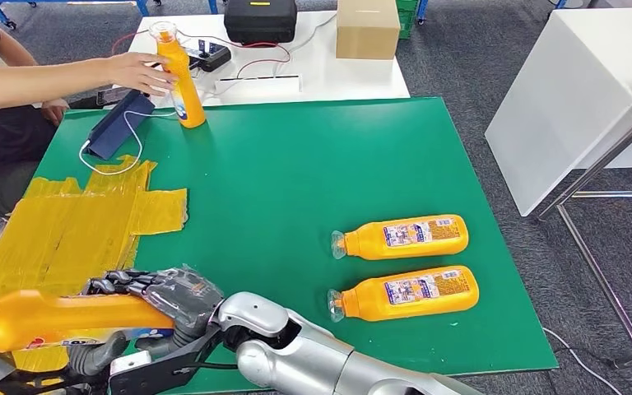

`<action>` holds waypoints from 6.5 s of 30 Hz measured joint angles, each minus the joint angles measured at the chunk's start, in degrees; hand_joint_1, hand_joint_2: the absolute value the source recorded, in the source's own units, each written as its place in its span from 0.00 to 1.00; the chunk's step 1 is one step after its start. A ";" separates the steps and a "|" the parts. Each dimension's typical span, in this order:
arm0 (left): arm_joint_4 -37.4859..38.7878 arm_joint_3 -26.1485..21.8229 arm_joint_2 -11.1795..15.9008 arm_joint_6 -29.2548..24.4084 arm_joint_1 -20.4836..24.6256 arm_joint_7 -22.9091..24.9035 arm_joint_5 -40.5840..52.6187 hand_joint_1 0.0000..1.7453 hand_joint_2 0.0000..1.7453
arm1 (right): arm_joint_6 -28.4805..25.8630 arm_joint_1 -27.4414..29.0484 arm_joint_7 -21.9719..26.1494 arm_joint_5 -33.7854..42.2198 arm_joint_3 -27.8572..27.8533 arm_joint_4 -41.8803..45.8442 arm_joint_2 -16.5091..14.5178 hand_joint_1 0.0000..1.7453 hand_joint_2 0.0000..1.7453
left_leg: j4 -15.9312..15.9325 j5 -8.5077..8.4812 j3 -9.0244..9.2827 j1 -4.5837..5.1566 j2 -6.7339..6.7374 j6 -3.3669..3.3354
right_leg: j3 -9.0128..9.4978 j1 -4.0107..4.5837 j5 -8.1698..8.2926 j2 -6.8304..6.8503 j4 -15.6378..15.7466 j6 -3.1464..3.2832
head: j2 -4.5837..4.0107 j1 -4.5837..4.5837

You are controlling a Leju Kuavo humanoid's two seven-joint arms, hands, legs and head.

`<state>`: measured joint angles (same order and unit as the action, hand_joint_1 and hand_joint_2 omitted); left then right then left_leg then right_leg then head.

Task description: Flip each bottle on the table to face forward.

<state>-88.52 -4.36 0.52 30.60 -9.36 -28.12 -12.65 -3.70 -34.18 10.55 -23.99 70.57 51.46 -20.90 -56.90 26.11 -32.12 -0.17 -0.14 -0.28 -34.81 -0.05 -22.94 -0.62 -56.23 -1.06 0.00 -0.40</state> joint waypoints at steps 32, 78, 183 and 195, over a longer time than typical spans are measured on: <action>3.56 -7.28 -0.29 -37.47 9.44 -4.58 47.00 1.00 1.00 | -2.48 1.61 -1.84 -11.44 -17.99 3.26 7.37 0.00 1.00 | -0.02 -0.02 -0.03 0.01 -0.03 -0.01 | 0.01 -0.01 0.03 0.02 0.00 -0.01 | 0.01 -0.01; 19.81 -9.65 7.70 -52.26 8.64 3.68 70.10 0.00 0.00 | 23.80 41.61 -4.54 5.03 -51.91 58.82 73.44 0.00 1.00 | 0.00 0.23 0.59 0.23 -0.41 -0.37 | 0.87 -0.21 -0.25 0.50 0.09 -0.37 | 0.00 0.05; 4.89 7.55 -4.72 -11.87 12.74 -0.60 11.54 0.00 1.00 | 7.34 -7.54 -3.05 16.05 -14.74 -5.02 1.53 1.00 1.00 | -0.01 0.92 1.38 -0.07 0.22 -0.18 | 1.48 0.03 -0.81 -0.14 0.12 -0.32 | 0.01 0.09; 7.21 6.50 -4.69 -12.31 11.23 -0.44 10.67 0.47 1.00 | 5.60 -10.30 -3.70 19.49 -4.58 -10.12 1.57 0.98 1.00 | -0.02 0.93 1.29 -0.06 0.27 -0.17 | 1.30 0.05 -0.81 -0.20 0.12 -0.32 | 0.00 0.09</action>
<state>-81.31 2.14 -4.17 18.29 1.86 -28.56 -1.98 1.90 -44.48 6.85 -4.51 65.99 41.34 -19.32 -56.91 27.04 -30.83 -0.23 0.13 -0.45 -33.51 -0.01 -23.75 -0.82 -56.11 -1.38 0.00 -0.31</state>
